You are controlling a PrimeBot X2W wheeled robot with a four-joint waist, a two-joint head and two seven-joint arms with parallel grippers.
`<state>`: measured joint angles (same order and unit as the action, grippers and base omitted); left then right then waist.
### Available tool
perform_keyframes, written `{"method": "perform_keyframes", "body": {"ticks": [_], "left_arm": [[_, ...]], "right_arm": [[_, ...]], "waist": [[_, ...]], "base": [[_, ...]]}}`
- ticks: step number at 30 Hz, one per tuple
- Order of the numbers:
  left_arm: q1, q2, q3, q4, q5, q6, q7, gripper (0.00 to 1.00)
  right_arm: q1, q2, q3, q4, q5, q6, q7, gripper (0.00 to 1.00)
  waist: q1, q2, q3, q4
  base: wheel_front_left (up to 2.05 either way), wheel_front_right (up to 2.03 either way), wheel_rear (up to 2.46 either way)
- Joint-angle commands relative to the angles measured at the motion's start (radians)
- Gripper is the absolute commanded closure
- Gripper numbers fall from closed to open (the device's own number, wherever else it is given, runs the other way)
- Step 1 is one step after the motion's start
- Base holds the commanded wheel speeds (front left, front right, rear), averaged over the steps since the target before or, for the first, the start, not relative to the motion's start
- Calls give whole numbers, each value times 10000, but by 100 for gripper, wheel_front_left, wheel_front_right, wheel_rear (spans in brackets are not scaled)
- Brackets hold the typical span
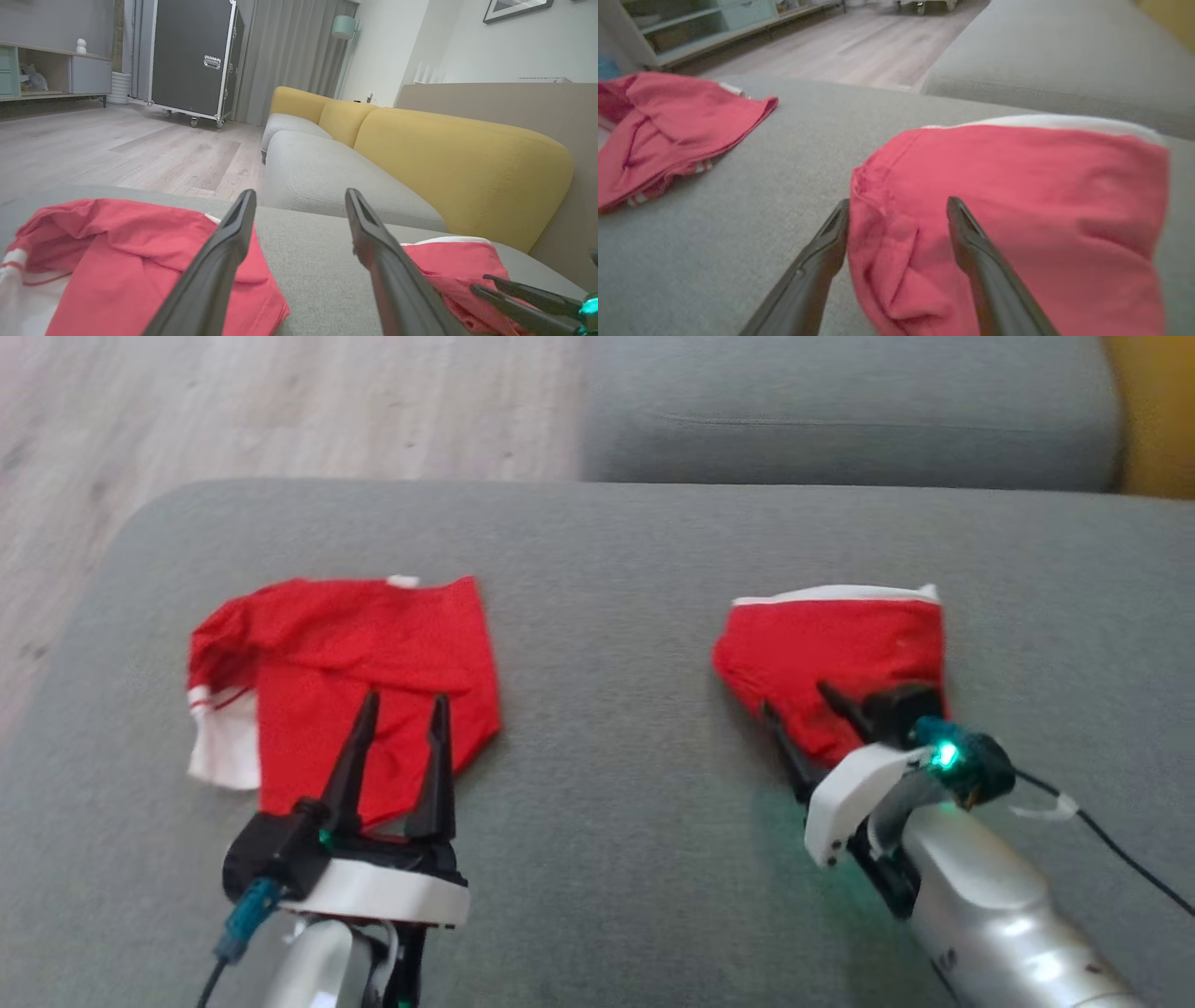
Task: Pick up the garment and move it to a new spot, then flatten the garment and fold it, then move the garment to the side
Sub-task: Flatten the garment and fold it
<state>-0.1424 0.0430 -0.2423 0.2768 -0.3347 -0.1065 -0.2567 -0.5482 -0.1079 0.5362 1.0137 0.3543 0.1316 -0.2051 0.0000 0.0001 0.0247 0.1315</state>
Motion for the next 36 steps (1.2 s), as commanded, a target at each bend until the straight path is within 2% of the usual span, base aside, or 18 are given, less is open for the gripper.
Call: {"method": "perform_keyframes", "body": {"ticks": [1,3,7,10,13,16,21,24,28,29,30,36], "left_arm": [[-228,72,463,-448,-21,-7,-51,0],[-211,72,583,-603,-30,17,-51,0],[-250,72,680,-742,-37,32,-51,0],[-301,72,768,-874,-57,49,-51,0],[-314,72,841,-968,-66,72,-51,0],[-330,72,872,-989,-27,63,-51,0],[-383,72,949,-1023,38,46,-51,0],[-407,72,892,-990,55,24,-51,0],[-575,72,746,-977,84,-11,-51,0],[-634,72,712,-967,99,-21,-51,0],[-705,72,676,-952,116,-31,-51,0],[-1034,72,485,-990,64,-71,-51,0]], "right_arm": [[-493,-141,34,-569,238,-9,-255,0],[-507,-490,-223,-1211,552,-9,-394,0],[-437,-926,-739,-1938,746,-9,-483,0],[-219,-1349,-1492,-2764,569,-9,-541,0],[241,-1498,-2447,-3676,72,-9,-559,0],[951,-1328,-3464,-4685,-622,-9,-563,0],[2190,-454,-4911,-6233,-1934,-9,-565,0],[2664,20,-5369,-6788,-2422,-9,-565,0],[2774,273,-5525,-7161,-2713,-9,-566,0],[2730,301,-5516,-7168,-2711,-9,-566,29],[2661,315,-5507,-7151,-2721,-9,-566,100],[1956,203,-5228,-6587,-2952,-9,-506,100]], "waist": [[0,-1,-105,-535],[0,-1,-118,-997],[0,-1,-80,-1414],[0,-1,-25,-1766],[0,-1,62,-2074],[0,-1,166,-2289],[0,-1,418,-2469],[0,-1,541,-2457],[0,-1,833,-2247],[0,-1,931,-2158],[0,-1,1039,-2052],[0,-1,1571,-1269]], "base": [[0,0,0],[0,0,0],[0,0,0],[0,0,0],[0,0,0],[0,0,0],[0,0,0],[0,0,0],[0,0,0],[0,0,0],[0,0,0],[0,0,0]]}}
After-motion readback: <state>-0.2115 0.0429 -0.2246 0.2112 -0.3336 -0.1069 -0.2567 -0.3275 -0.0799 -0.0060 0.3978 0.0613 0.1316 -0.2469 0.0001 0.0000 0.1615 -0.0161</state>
